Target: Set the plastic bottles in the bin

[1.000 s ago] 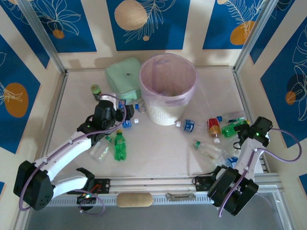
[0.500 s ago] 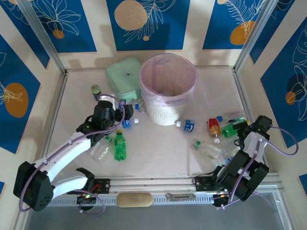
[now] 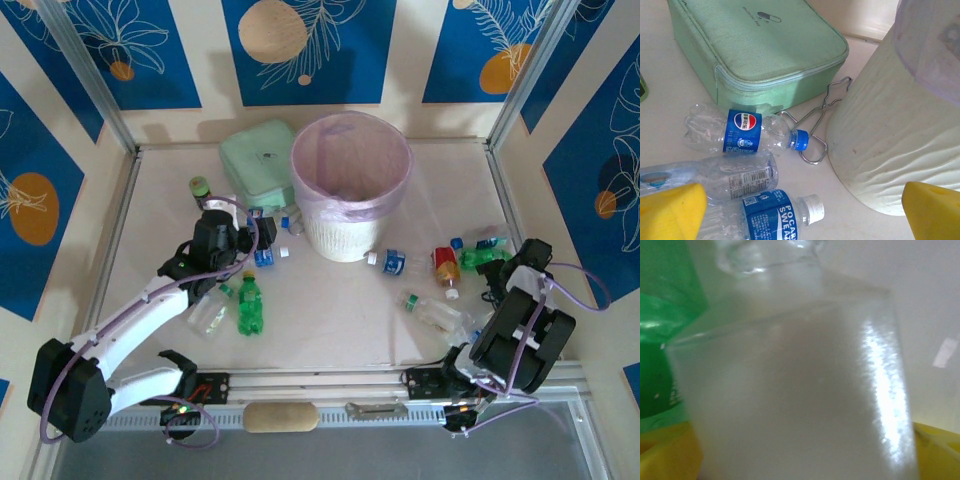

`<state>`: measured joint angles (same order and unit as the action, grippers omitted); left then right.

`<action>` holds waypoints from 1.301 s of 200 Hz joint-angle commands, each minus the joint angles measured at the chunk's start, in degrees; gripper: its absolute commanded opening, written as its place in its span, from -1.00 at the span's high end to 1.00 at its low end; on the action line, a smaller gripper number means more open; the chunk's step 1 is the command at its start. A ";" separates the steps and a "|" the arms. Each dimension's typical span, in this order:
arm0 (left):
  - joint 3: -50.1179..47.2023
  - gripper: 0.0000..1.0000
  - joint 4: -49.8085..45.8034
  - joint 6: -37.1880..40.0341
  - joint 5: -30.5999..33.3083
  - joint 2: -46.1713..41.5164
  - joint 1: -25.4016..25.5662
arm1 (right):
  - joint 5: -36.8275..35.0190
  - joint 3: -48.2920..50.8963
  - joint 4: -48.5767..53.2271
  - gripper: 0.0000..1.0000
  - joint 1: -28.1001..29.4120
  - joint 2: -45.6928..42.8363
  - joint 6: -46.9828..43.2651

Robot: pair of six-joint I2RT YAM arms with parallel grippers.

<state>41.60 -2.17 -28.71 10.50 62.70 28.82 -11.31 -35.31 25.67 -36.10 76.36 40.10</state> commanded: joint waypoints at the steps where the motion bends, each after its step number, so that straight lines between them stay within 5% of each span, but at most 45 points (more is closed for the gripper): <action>1: -0.64 -1.00 -0.15 -1.11 -0.86 -0.38 -0.96 | -0.62 -0.88 -1.19 -0.92 1.29 2.30 1.52; 120: -1.17 -0.99 0.00 -1.40 -0.22 -0.90 -1.92 | -1.97 -3.08 -2.17 -0.17 4.27 2.13 -0.57; 212: -4.08 -0.99 3.84 -3.84 -2.39 0.07 -5.06 | -2.17 -11.07 5.73 -0.09 9.47 -13.91 -4.35; 242: -6.68 -0.99 7.47 -7.67 -6.77 1.86 -8.08 | 2.79 -14.52 5.43 -0.07 11.89 -19.59 -4.06; 260: -7.11 -0.99 7.74 -8.27 -8.33 2.51 -9.27 | 14.88 -16.49 1.70 -0.05 12.45 -21.17 -2.85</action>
<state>35.62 2.79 -34.28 6.31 64.27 21.30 -10.11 -48.47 29.76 -24.56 57.43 36.84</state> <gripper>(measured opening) 0.997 0.540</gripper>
